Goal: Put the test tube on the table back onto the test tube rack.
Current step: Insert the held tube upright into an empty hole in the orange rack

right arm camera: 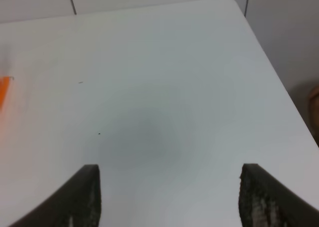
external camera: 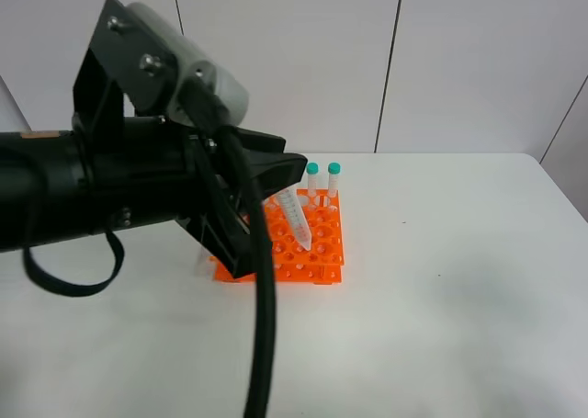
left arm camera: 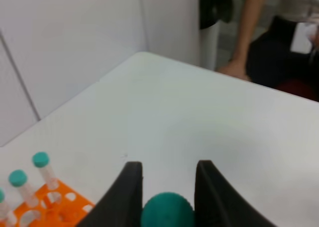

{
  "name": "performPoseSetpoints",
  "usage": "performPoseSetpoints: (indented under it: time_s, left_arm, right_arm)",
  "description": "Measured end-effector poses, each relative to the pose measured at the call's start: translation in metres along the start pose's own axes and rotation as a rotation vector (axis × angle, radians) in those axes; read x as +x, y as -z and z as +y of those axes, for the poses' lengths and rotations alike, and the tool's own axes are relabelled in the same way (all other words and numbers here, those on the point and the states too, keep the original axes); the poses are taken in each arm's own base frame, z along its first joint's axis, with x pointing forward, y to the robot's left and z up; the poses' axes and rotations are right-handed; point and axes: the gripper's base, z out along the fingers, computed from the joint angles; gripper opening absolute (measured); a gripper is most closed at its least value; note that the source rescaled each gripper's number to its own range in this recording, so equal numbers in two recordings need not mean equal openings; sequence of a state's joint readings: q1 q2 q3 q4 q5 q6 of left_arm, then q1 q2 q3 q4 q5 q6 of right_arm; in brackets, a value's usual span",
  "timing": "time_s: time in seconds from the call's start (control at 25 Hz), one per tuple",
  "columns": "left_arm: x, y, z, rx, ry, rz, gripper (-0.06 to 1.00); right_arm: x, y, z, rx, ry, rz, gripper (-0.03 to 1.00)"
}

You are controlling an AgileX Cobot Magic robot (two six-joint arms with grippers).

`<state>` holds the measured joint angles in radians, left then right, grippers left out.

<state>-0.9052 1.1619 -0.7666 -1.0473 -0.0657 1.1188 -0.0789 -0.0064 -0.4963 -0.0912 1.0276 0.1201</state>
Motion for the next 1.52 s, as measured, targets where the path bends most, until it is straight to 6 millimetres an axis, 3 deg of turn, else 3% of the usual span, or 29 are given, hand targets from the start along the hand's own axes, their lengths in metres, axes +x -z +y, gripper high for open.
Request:
performPoseSetpoints:
  time_s: [0.2, 0.52, 0.68, 1.08, 1.32, 1.52]
  left_arm:
    - [0.014, -0.023, 0.013, -0.041, 0.129, 0.027, 0.01]
    - [0.031, -0.027, 0.103, -0.270, 0.224, -0.044, 0.01]
    - [0.042, -0.036, 0.129, -0.312, 0.241, -0.117, 0.01]
    - [0.081, -0.072, 0.149, -0.351, 0.286, -0.187, 0.01]
    - [0.114, -0.093, 0.154, -0.361, 0.325, -0.051, 0.01]
    - [0.114, -0.099, 0.159, -0.375, 0.296, -0.026, 0.01]
  right_arm:
    - [0.000, 0.000, 0.000, -0.003, -0.002, 0.000, 0.64]
    - [0.000, 0.000, 0.000, -0.005, -0.003, 0.001, 0.64]
    - [0.000, 0.000, 0.000, -0.005, -0.003, 0.001, 0.64]
    - [0.000, 0.000, 0.001, -0.007, -0.004, 0.001, 0.64]
    - [0.000, 0.000, 0.001, -0.007, -0.004, 0.001, 0.64]
    - [0.000, 0.000, 0.001, -0.007, -0.004, 0.001, 0.64]
